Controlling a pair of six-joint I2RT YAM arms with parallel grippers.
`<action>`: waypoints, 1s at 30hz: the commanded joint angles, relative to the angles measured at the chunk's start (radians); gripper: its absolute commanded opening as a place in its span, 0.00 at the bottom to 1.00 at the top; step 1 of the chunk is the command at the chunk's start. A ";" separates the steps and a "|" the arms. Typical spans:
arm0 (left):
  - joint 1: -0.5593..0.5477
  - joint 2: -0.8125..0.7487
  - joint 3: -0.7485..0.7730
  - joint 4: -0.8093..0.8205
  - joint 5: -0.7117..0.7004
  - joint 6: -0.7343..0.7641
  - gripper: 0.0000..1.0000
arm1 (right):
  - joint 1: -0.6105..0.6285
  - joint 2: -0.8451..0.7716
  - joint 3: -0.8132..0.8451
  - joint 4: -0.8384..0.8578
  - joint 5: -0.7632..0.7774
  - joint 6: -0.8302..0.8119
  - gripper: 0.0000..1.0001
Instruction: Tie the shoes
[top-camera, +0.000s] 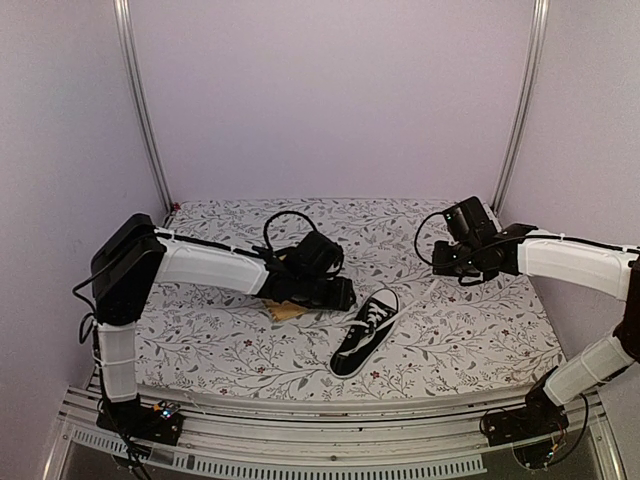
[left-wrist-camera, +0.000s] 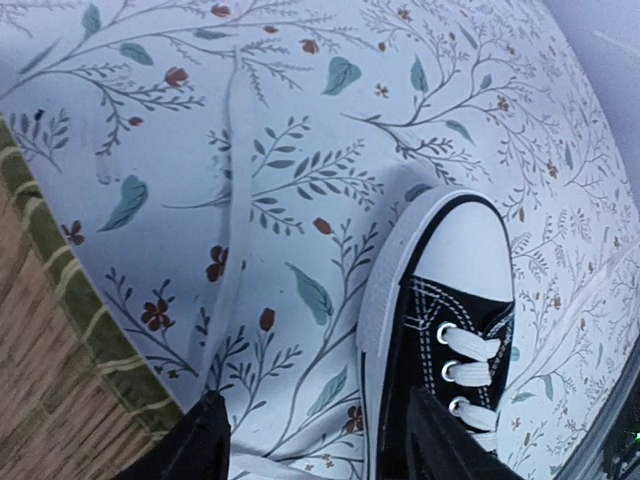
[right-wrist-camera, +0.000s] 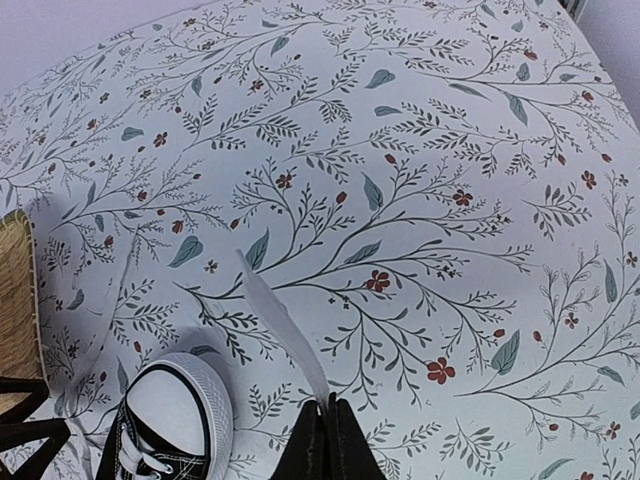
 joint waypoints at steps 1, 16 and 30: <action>-0.010 -0.004 0.020 -0.146 -0.124 0.023 0.56 | -0.003 -0.006 -0.003 0.011 -0.005 0.010 0.02; -0.029 0.188 0.361 -0.283 -0.226 0.216 0.46 | -0.003 -0.015 -0.030 0.030 -0.025 0.013 0.02; 0.027 0.371 0.565 -0.354 -0.220 0.259 0.41 | -0.003 -0.035 -0.042 0.025 -0.023 0.022 0.02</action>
